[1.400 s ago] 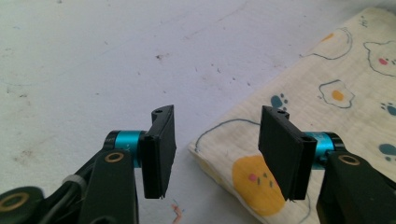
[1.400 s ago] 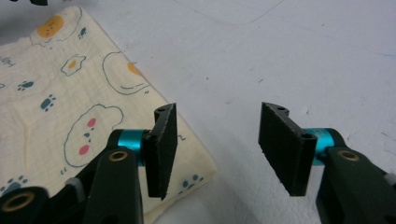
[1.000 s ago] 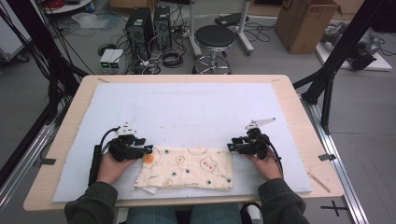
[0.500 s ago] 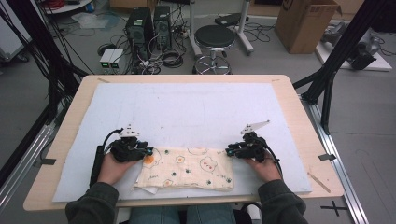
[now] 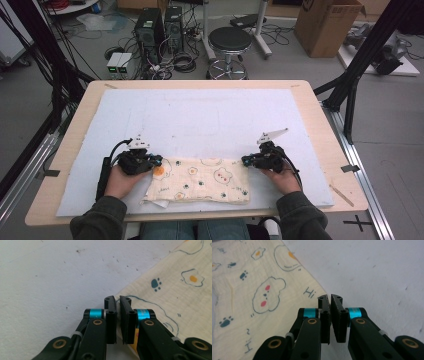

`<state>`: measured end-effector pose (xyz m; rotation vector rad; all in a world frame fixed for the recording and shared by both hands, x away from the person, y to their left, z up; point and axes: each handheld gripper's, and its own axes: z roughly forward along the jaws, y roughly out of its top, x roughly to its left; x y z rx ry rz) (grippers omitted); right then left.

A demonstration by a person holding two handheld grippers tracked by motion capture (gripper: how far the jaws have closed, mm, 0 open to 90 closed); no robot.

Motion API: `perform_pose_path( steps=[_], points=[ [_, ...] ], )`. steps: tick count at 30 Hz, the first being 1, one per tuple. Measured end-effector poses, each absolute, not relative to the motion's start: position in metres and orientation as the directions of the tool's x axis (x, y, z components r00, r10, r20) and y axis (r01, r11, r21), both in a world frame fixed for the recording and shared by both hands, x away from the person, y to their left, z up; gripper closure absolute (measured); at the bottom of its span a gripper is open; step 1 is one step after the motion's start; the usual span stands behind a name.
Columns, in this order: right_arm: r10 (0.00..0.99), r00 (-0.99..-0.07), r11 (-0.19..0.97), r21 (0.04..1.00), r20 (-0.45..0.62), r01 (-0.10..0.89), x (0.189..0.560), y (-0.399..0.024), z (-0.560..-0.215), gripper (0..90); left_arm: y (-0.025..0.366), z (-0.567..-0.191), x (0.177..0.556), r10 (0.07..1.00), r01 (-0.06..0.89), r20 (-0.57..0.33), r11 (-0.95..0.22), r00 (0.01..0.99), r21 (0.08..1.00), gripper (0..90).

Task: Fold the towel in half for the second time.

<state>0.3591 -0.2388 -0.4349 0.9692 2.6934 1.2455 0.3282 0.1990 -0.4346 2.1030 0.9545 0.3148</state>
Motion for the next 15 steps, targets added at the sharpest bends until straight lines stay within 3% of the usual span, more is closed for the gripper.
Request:
perform_pose_path(
  steps=[15],
  points=[
    [0.577, -0.79, 0.475, 0.702, 0.207, 0.531, 0.419, -0.223, -0.406, 86.2, 0.208, -0.411, 0.368, 0.789, 0.491, -0.058, -0.321, 0.612, 0.81, 84.4]
  ],
)
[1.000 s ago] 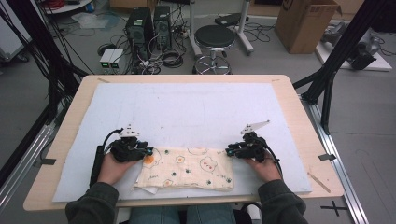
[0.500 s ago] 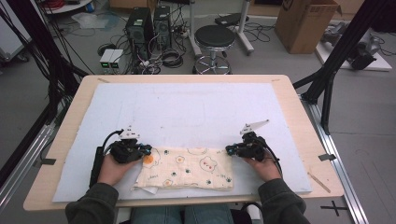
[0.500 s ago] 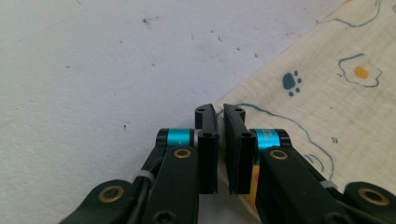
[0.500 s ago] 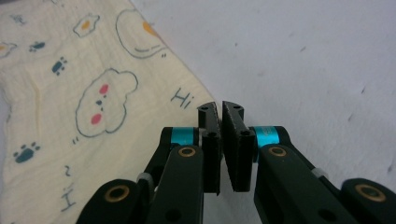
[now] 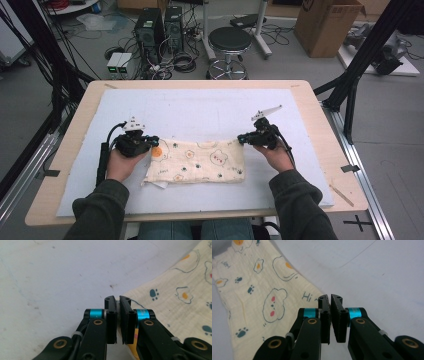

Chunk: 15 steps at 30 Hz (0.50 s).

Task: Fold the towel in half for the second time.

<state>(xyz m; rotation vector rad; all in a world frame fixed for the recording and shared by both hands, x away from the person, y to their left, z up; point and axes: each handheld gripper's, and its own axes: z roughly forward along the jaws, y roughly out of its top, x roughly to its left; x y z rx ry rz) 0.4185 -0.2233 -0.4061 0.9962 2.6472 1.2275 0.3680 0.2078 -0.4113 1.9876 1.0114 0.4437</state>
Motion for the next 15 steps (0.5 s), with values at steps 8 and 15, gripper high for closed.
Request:
perform_pose_path(
  steps=[8, 15],
  points=[
    [0.624, -0.747, 0.452, 0.673, 0.23, 0.585, 0.444, -0.217, -0.422, 86.2, 0.213, -0.424, 0.382, 0.81, 0.512, -0.066, -0.303, 0.583, 0.804, 84.3],
    [0.616, -0.754, 0.431, 0.704, 0.227, 0.565, 0.442, -0.219, -0.418, 86.1, 0.213, -0.422, 0.381, 0.804, 0.496, -0.069, -0.295, 0.591, 0.817, 84.2]
  ],
)
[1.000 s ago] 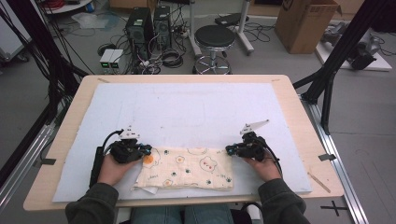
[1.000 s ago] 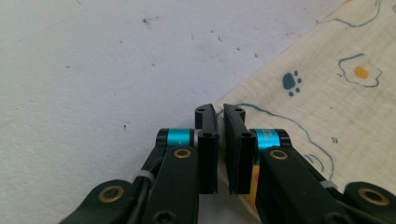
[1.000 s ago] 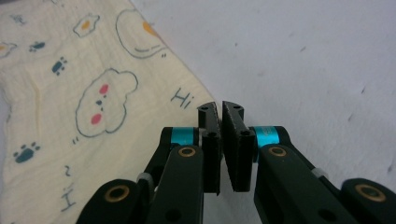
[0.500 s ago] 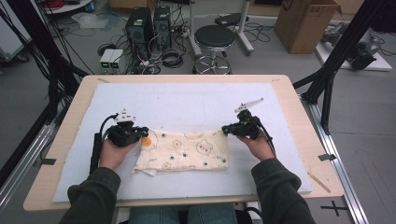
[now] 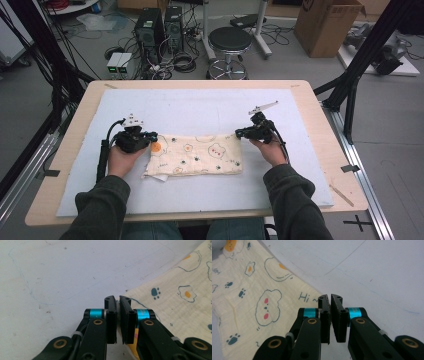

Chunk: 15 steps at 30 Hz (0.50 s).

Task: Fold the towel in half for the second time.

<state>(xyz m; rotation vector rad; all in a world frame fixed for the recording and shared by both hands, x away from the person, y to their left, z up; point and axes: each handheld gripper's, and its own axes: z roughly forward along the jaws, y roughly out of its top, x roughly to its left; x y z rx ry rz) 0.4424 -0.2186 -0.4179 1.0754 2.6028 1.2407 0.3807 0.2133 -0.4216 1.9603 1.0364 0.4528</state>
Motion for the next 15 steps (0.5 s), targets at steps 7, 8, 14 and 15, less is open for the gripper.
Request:
perform_pose_path(
  steps=[7, 8, 14, 15],
  points=[
    [0.592, -0.777, 0.429, 0.732, 0.215, 0.529, 0.434, -0.218, -0.41, 86.0, 0.214, -0.415, 0.37, 0.777, 0.457, -0.036, -0.331, 0.629, 0.826, 83.6],
    [0.584, -0.784, 0.427, 0.741, 0.211, 0.517, 0.432, -0.219, -0.409, 86.0, 0.214, -0.414, 0.369, 0.777, 0.451, -0.032, -0.332, 0.629, 0.828, 83.6],
    [0.574, -0.788, 0.409, 0.755, 0.223, 0.512, 0.421, -0.224, -0.406, 86.0, 0.217, -0.412, 0.361, 0.765, 0.426, -0.027, -0.329, 0.644, 0.843, 83.6],
    [0.572, -0.791, 0.413, 0.757, 0.216, 0.506, 0.421, -0.225, -0.405, 86.0, 0.217, -0.412, 0.36, 0.762, 0.422, -0.021, -0.336, 0.648, 0.842, 83.6]
  ],
)
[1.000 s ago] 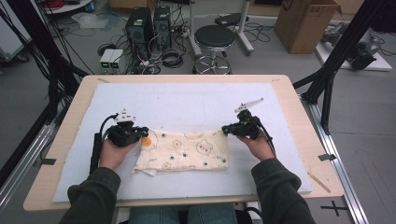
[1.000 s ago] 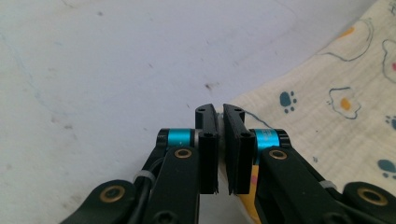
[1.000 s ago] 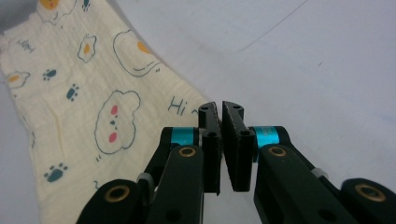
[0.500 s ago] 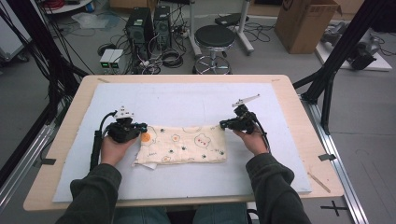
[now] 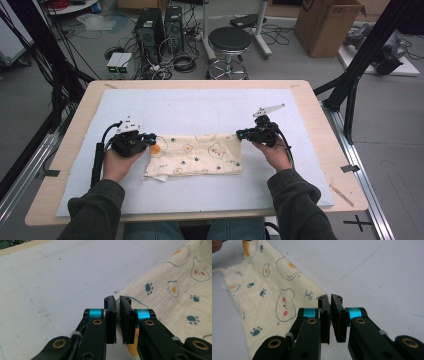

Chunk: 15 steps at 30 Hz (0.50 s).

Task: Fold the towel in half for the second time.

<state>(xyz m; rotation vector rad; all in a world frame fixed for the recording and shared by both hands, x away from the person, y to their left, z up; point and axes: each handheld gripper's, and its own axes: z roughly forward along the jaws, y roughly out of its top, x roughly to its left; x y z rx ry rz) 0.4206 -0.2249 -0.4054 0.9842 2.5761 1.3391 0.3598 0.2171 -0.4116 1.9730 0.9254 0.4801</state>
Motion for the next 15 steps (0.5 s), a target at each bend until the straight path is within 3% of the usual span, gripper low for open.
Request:
perform_pose_path(
  steps=[15],
  points=[
    [0.528, -0.827, 0.432, 0.777, 0.194, 0.458, 0.406, -0.224, -0.401, 85.8, 0.219, -0.411, 0.34, 0.73, 0.384, 0.009, -0.37, 0.683, 0.846, 83.6]
  ],
)
